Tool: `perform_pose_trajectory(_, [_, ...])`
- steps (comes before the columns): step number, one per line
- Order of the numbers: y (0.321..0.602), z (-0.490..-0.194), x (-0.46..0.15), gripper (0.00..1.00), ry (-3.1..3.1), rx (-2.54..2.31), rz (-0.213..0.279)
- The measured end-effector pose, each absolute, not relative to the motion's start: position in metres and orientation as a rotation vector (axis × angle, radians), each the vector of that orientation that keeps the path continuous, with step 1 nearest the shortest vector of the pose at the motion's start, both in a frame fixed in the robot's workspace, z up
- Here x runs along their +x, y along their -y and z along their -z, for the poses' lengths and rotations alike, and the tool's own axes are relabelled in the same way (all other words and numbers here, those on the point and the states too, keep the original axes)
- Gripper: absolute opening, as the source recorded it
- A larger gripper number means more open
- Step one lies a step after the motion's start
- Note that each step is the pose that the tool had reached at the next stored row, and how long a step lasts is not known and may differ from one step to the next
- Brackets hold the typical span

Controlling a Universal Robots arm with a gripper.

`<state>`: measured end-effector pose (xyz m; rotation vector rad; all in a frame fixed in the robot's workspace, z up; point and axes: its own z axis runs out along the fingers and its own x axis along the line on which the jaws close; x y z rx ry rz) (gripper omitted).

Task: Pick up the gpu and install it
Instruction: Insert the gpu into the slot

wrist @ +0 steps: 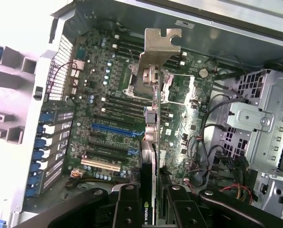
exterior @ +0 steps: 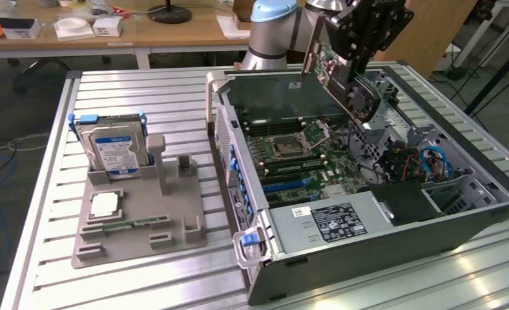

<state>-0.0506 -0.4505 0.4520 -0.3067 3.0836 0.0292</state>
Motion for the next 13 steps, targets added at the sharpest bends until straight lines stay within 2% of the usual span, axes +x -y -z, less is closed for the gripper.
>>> perform_pose_trajectory(13, [0.4505, -0.4519, -0.0506, 0.26, -3.073, -0.405, -0.031])
